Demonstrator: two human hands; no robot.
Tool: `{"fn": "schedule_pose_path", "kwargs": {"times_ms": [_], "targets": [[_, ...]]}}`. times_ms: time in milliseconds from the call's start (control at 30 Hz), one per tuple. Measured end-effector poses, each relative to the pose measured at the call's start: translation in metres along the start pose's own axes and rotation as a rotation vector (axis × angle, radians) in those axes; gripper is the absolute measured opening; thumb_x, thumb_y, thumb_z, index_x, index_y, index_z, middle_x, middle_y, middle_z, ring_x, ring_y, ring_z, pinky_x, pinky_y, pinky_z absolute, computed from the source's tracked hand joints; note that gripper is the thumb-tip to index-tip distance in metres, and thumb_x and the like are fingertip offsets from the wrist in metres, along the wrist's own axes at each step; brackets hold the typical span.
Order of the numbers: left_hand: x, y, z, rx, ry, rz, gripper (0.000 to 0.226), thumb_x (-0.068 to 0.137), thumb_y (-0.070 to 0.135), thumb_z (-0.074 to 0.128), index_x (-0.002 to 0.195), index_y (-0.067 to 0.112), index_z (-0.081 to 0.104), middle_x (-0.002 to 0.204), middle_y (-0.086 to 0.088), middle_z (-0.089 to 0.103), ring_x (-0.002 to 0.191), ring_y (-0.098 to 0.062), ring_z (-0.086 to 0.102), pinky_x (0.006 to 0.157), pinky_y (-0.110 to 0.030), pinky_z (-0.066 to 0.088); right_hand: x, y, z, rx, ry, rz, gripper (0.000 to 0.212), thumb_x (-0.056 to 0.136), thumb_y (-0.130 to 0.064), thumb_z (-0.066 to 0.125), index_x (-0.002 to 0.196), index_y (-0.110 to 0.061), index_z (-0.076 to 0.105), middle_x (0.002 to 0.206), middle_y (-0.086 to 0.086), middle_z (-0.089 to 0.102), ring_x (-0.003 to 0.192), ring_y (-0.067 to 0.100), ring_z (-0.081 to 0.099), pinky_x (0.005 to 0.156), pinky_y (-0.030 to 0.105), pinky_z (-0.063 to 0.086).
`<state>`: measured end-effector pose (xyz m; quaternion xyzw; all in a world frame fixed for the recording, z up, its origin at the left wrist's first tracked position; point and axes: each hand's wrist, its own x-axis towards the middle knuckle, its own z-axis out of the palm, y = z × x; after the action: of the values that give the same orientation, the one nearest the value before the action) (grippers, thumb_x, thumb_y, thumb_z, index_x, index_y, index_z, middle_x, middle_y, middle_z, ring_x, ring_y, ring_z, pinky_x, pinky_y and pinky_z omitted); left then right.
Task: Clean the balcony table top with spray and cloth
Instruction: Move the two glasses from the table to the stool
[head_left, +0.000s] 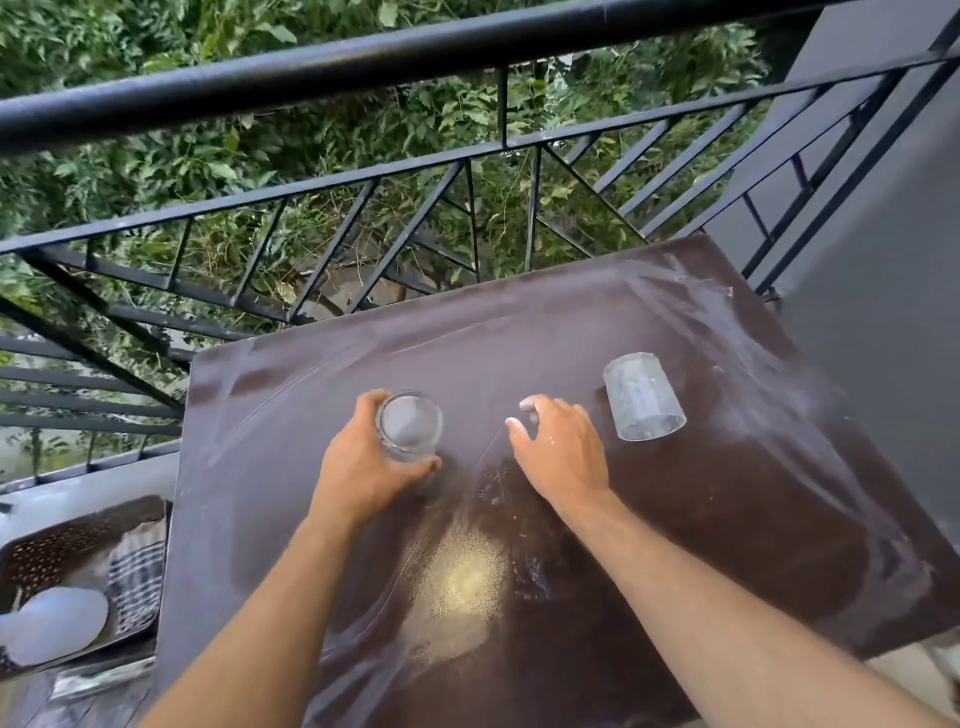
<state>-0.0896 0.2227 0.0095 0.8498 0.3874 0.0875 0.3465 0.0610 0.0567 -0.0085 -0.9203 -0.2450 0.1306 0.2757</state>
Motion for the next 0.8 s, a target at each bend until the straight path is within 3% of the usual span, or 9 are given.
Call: {"fn": "schedule_pose_path", "kwargs": {"times_ms": [100, 333, 567, 800], "targets": [[-0.005, 0.002, 0.012, -0.159, 0.060, -0.104, 0.088, 0.058, 0.037, 0.094, 0.129, 0.029, 0.043, 0.114, 0.007, 0.064, 0.102, -0.018, 0.060, 0.089, -0.035, 0.051, 0.002, 0.003, -0.001, -0.008, 0.012, -0.020, 0.032, 0.093, -0.039, 0.058, 0.120, -0.023, 0.062, 0.110, -0.003, 0.067, 0.111, 0.023, 0.050, 0.089, 0.040, 0.048], [-0.024, 0.003, 0.034, -0.296, 0.120, -0.202, 0.083, 0.060, 0.033, 0.095, 0.124, 0.032, 0.043, 0.111, 0.011, 0.061, 0.099, -0.012, 0.057, 0.085, -0.025, 0.041, 0.014, 0.010, -0.008, -0.030, 0.097, 0.006, 0.034, 0.091, -0.037, 0.061, 0.121, -0.021, 0.063, 0.111, 0.000, 0.067, 0.108, 0.026, 0.050, 0.093, 0.036, 0.044], [-0.033, -0.005, 0.048, -0.292, 0.130, -0.251, 0.092, 0.058, 0.040, 0.095, 0.131, 0.036, 0.039, 0.114, 0.012, 0.061, 0.102, -0.014, 0.059, 0.089, -0.031, 0.048, 0.012, 0.010, -0.002, -0.089, 0.076, -0.029, 0.035, 0.091, -0.035, 0.061, 0.122, -0.022, 0.062, 0.113, 0.000, 0.066, 0.111, 0.026, 0.049, 0.092, 0.039, 0.045], [-0.031, -0.011, 0.050, -0.245, 0.119, -0.248, 0.098, 0.057, 0.042, 0.095, 0.136, 0.034, 0.037, 0.117, 0.012, 0.059, 0.104, -0.015, 0.057, 0.097, -0.037, 0.049, 0.055, 0.025, -0.024, -0.374, 0.276, 0.008, 0.044, 0.078, -0.025, 0.070, 0.119, -0.019, 0.058, 0.114, 0.008, 0.058, 0.106, 0.033, 0.049, 0.086, 0.043, 0.041]]}}
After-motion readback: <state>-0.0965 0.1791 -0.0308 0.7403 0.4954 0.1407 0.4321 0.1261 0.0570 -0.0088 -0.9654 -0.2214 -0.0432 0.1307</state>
